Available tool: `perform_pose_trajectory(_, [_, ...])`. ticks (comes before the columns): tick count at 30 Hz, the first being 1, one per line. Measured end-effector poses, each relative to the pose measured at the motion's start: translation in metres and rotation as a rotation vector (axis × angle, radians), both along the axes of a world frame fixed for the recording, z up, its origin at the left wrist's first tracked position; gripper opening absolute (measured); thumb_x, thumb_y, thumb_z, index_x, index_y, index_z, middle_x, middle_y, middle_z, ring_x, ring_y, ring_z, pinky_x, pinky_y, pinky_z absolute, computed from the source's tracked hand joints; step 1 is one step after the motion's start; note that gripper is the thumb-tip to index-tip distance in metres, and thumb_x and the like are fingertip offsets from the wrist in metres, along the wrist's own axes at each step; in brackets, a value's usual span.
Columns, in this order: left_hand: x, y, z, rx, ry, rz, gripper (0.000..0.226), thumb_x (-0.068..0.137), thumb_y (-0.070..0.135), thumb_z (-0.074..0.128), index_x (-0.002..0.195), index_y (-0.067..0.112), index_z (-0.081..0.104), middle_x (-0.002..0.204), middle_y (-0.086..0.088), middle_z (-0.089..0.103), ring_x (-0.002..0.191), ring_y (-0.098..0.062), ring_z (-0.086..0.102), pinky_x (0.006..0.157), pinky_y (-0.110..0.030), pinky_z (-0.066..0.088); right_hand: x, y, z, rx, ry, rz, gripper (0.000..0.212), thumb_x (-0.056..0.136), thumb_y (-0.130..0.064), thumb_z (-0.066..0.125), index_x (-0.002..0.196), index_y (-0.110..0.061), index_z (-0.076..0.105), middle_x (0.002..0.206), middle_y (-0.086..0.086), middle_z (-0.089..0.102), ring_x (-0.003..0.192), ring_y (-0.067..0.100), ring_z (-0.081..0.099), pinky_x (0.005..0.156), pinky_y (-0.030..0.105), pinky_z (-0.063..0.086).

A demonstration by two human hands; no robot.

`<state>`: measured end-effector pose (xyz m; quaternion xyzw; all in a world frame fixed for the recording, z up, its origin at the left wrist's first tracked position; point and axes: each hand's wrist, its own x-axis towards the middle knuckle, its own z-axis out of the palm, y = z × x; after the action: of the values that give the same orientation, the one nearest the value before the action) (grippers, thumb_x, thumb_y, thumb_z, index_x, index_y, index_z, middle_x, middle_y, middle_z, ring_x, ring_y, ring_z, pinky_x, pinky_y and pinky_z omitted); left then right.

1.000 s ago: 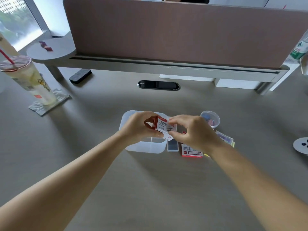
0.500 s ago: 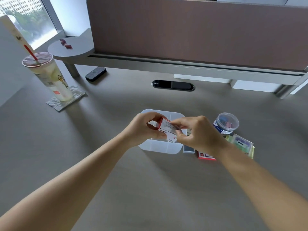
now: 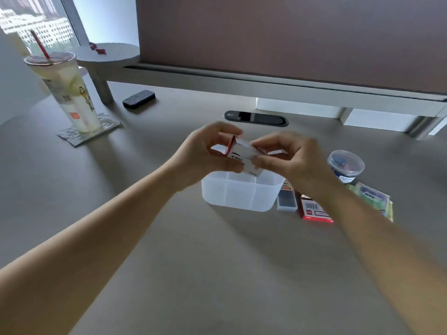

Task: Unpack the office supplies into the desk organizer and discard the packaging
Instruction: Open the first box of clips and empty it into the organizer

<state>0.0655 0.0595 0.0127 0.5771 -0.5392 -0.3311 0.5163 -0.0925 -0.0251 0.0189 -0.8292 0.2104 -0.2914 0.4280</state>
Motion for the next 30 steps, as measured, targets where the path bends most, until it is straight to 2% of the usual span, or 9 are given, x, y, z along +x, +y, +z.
perform_pose_trajectory(3, [-0.006, 0.012, -0.006, -0.069, -0.084, -0.013, 0.046, 0.065, -0.007, 0.069, 0.091, 0.026, 0.052, 0.09, 0.006, 0.058, 0.087, -0.012, 0.061, 0.066, -0.018, 0.057, -0.004, 0.014, -0.007, -0.013, -0.066, -0.008, 0.019, 0.073, -0.011, 0.069, 0.079, -0.028, 0.063, 0.081, -0.013, 0.064, 0.076, -0.002, 0.063, 0.072, 0.016, 0.054])
perform_pose_trajectory(7, [-0.016, 0.036, -0.023, -0.138, -0.103, 0.007, 0.044, 0.063, -0.009, 0.069, 0.093, 0.019, 0.053, 0.09, 0.008, 0.057, 0.085, -0.011, 0.06, 0.064, -0.017, 0.056, -0.012, 0.038, -0.022, -0.061, -0.095, -0.035, 0.026, 0.074, -0.007, 0.067, 0.099, -0.016, 0.063, 0.079, -0.01, 0.064, 0.068, -0.006, 0.063, 0.068, 0.012, 0.051])
perform_pose_trajectory(11, [-0.022, 0.064, -0.045, -0.167, -0.105, 0.025, 0.042, 0.064, -0.011, 0.069, 0.094, 0.015, 0.055, 0.089, 0.007, 0.058, 0.081, -0.008, 0.061, 0.065, -0.016, 0.056, -0.019, 0.066, -0.041, -0.087, -0.084, -0.032, 0.024, 0.077, -0.01, 0.065, 0.102, -0.014, 0.064, 0.082, -0.012, 0.064, 0.064, -0.008, 0.061, 0.066, 0.008, 0.048])
perform_pose_trajectory(15, [-0.025, 0.088, -0.058, -0.164, -0.016, 0.01, 0.044, 0.065, -0.014, 0.067, 0.085, 0.023, 0.056, 0.087, 0.004, 0.06, 0.073, 0.002, 0.065, 0.064, -0.019, 0.057, -0.02, 0.086, -0.051, -0.097, -0.062, -0.018, 0.02, 0.079, -0.011, 0.064, 0.099, -0.016, 0.065, 0.072, -0.016, 0.064, 0.058, -0.011, 0.059, 0.058, 0.004, 0.044])
perform_pose_trajectory(17, [-0.025, 0.093, -0.061, -0.158, 0.008, 0.009, 0.044, 0.065, -0.016, 0.066, 0.085, 0.022, 0.056, 0.086, 0.004, 0.061, 0.073, 0.004, 0.065, 0.063, -0.019, 0.057, -0.019, 0.088, -0.053, -0.11, -0.053, -0.004, 0.017, 0.079, -0.011, 0.064, 0.093, -0.02, 0.066, 0.062, -0.026, 0.063, 0.058, -0.01, 0.058, 0.059, 0.005, 0.044])
perform_pose_trajectory(19, [-0.024, 0.092, -0.062, -0.156, 0.005, 0.017, 0.045, 0.065, -0.015, 0.066, 0.086, 0.023, 0.056, 0.087, 0.004, 0.061, 0.074, 0.003, 0.065, 0.063, -0.019, 0.057, -0.017, 0.085, -0.053, -0.111, -0.044, 0.013, 0.016, 0.079, -0.011, 0.064, 0.091, -0.022, 0.066, 0.054, -0.025, 0.063, 0.059, -0.009, 0.058, 0.06, 0.006, 0.044])
perform_pose_trajectory(24, [-0.018, 0.081, -0.058, -0.155, 0.029, 0.059, 0.041, 0.067, -0.014, 0.064, 0.088, 0.02, 0.056, 0.09, 0.002, 0.061, 0.075, -0.007, 0.066, 0.064, -0.02, 0.057, -0.009, 0.07, -0.045, -0.11, -0.023, 0.06, 0.014, 0.082, -0.012, 0.061, 0.091, -0.008, 0.07, 0.072, -0.008, 0.065, 0.069, 0.005, 0.06, 0.072, 0.023, 0.05])
perform_pose_trajectory(27, [-0.014, 0.079, -0.057, -0.162, 0.034, 0.078, 0.039, 0.068, -0.013, 0.064, 0.09, 0.018, 0.055, 0.091, -0.001, 0.061, 0.081, -0.013, 0.064, 0.066, -0.021, 0.058, -0.001, 0.063, -0.04, -0.125, -0.008, 0.096, 0.011, 0.082, -0.01, 0.06, 0.086, -0.009, 0.07, 0.069, -0.009, 0.064, 0.062, -0.002, 0.059, 0.068, 0.018, 0.051])
perform_pose_trajectory(30, [-0.011, 0.081, -0.058, -0.177, 0.016, 0.09, 0.038, 0.068, -0.013, 0.064, 0.093, 0.014, 0.053, 0.089, 0.0, 0.06, 0.077, -0.008, 0.066, 0.064, -0.019, 0.057, 0.007, 0.061, -0.038, -0.073, -0.02, 0.148, 0.013, 0.083, -0.007, 0.059, 0.076, -0.013, 0.068, 0.069, -0.007, 0.063, 0.06, -0.002, 0.061, 0.068, 0.015, 0.053])
